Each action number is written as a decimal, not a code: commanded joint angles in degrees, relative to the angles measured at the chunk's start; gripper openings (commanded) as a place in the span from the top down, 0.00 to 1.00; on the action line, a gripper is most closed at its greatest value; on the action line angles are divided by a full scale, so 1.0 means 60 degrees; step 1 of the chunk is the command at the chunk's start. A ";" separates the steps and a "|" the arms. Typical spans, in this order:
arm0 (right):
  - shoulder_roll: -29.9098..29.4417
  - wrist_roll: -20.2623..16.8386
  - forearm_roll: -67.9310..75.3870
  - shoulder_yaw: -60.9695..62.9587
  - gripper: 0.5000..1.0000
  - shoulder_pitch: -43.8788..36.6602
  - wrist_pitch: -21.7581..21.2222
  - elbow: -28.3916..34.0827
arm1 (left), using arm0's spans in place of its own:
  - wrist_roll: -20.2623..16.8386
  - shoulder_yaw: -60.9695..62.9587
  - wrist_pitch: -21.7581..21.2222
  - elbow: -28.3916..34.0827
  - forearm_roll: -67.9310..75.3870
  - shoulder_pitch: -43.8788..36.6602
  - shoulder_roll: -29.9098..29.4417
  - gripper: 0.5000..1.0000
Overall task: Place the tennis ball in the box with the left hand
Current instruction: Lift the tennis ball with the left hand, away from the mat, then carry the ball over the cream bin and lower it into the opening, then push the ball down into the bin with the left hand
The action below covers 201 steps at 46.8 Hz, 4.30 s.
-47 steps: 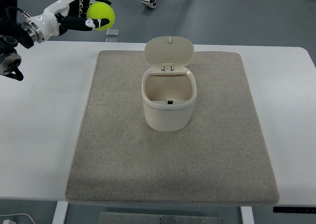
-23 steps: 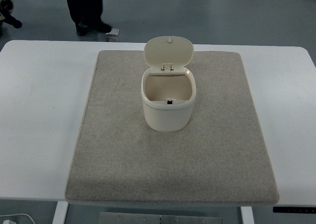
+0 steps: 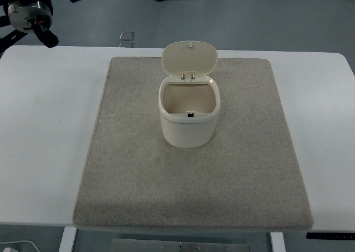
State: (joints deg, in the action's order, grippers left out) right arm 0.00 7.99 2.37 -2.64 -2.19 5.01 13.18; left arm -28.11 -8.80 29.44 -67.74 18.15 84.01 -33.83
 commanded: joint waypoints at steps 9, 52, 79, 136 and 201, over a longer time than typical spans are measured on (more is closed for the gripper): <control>0.0000 0.0001 0.0000 0.0000 0.12 -0.0001 0.0000 0.0001 | 0.0012 0.0631 -0.0073 -0.0970 0.0637 -0.0100 -0.0148 1.00; 0.0000 0.0001 0.0000 0.0000 0.12 -0.0001 0.0000 0.0001 | 0.0027 0.1950 -0.0352 -0.0648 0.1428 -0.0847 -0.0089 1.00; 0.0000 0.0001 0.0000 0.0000 0.12 -0.0001 0.0000 0.0001 | 0.0056 0.2287 -0.0352 -0.1073 0.1780 -0.0861 -0.0206 1.00; 0.0000 0.0001 0.0000 0.0000 0.12 -0.0001 0.0000 0.0001 | 0.0071 0.3005 -0.1010 -0.0297 0.1970 -0.0935 -0.0104 1.00; 0.0000 0.0001 0.0000 0.0000 0.12 -0.0001 0.0000 0.0001 | 0.0071 0.2067 -0.2710 -0.1703 0.1809 -0.1404 0.0057 0.76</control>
State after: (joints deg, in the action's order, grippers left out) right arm 0.00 8.00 2.37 -2.64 -2.20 5.01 13.17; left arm -27.70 3.63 13.42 -77.80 28.92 75.46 -33.33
